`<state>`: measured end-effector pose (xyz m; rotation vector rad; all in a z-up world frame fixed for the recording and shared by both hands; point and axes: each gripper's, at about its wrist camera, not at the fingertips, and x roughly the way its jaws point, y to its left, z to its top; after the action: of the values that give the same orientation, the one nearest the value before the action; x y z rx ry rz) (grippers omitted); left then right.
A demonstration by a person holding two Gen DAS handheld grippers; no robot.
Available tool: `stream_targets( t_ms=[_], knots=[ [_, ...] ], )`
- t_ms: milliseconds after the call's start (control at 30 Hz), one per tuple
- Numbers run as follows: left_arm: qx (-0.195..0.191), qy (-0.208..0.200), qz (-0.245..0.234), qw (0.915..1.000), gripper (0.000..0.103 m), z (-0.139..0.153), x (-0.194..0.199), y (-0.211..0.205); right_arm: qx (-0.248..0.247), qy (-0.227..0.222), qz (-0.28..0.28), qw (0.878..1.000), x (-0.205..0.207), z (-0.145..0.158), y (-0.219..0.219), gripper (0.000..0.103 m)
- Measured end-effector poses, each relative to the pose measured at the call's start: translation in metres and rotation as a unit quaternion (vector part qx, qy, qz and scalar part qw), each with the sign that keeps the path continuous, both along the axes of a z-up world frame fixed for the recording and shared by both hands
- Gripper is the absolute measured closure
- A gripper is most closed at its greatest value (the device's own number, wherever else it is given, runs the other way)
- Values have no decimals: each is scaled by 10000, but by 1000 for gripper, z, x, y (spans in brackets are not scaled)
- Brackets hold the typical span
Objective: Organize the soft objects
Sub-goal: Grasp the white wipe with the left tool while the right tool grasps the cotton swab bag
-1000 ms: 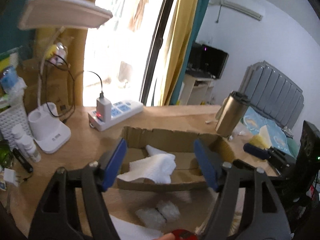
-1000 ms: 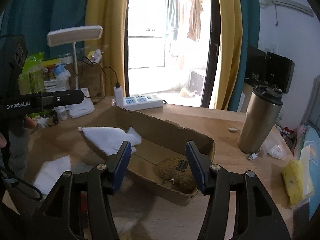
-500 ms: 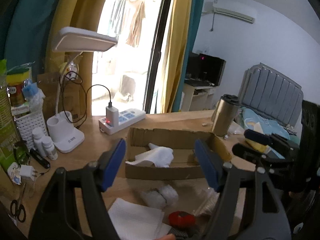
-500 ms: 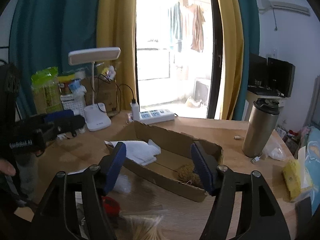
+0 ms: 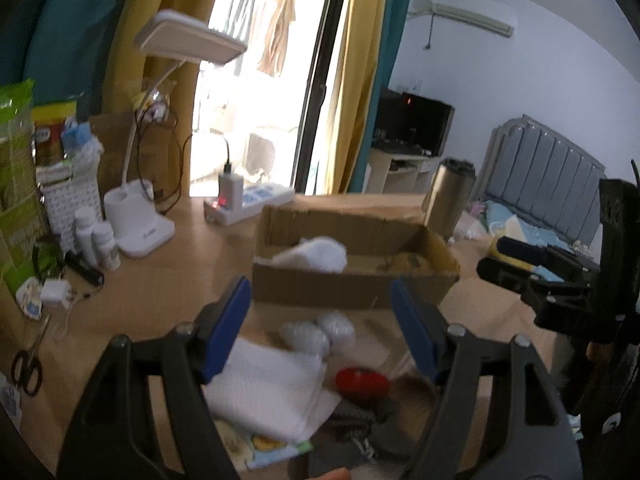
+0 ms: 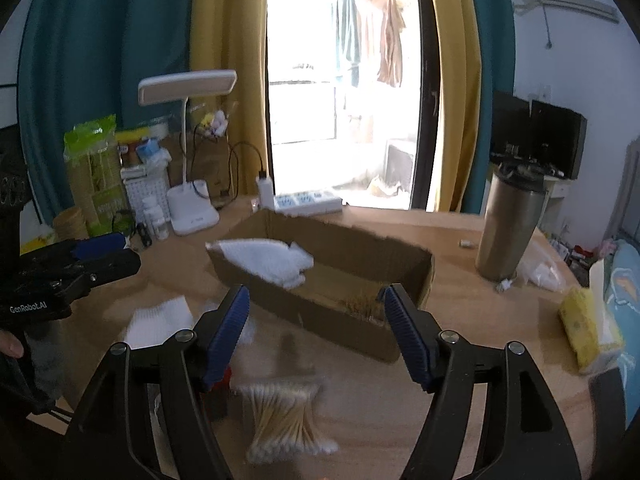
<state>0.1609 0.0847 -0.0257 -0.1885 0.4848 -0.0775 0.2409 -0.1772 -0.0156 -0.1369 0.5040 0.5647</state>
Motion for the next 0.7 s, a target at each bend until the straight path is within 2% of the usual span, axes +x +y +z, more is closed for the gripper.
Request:
stream_targets(
  t_ms=[233,533,700],
  knots=[
    [-13,375,112,9992,29,-22,-8,1,-23,187,-16,9998,-6,-18,-3,30],
    [170,919,387,9949,29,-48,-9,14,-54,469,0,9989,-8,-39,1,30],
    [116,1194,324,9923,29,-64,-4,19,-169,588,23,9981,-7,-48,7,30]
  ],
)
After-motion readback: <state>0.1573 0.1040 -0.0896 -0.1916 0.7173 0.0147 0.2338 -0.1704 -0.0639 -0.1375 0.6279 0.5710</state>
